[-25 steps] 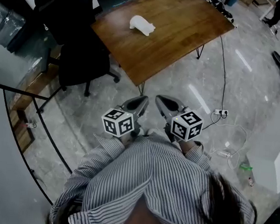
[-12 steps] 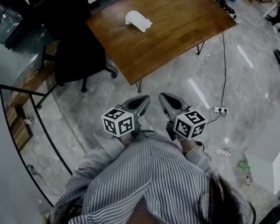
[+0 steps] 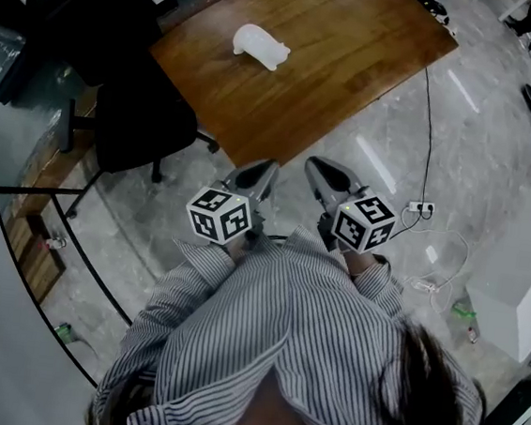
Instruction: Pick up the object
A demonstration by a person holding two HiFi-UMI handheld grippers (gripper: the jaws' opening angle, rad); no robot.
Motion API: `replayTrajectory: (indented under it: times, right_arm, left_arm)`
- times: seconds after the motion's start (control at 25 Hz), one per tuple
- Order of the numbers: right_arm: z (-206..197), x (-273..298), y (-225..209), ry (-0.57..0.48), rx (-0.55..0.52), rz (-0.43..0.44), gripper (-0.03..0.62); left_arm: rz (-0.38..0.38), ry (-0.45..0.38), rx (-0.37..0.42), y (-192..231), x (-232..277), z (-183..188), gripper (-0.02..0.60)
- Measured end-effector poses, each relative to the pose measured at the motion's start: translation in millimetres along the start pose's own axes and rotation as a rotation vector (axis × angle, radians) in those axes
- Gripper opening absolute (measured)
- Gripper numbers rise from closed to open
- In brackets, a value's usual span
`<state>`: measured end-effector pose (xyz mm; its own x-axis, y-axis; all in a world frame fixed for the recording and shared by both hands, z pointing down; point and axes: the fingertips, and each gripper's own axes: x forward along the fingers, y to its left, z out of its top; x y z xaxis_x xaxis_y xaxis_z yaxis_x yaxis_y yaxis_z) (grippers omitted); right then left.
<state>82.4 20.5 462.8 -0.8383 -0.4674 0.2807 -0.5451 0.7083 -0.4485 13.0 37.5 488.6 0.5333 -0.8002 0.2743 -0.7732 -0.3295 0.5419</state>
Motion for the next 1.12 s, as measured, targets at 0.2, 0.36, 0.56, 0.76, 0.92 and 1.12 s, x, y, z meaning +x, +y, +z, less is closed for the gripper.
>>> replayTrajectory:
  times: [0.2,0.36,0.56,0.76,0.92,1.12]
  right_arm:
    - [49,54,-26,-0.044,0.004,-0.077,0.011]
    - [73,98,-42,-0.064,0.039,-0.137,0.011]
    - [72,131,-47,-0.022,0.063,-0.159,0.011]
    - [66,135,-67,0.016,0.102,-0.195,0.011]
    - [74,138,-81,0.015,0.116,-0.202,0.011]
    - [68,147,-86,0.045,0.149,-0.155,0.011]
  left_arm:
    - [-0.049,0.028,0.037,45,29,58,0.003]
    - [-0.070,0.077,0.067,83,47,87,0.003]
    - [-0.088,0.140,0.083,114,75,100,0.030]
    - [-0.072,0.159,-0.002,138,100,100,0.064]
    - [-0.003,0.125,-0.196,180,116,109,0.152]
    - [0.045,0.043,-0.446,224,141,116,0.164]
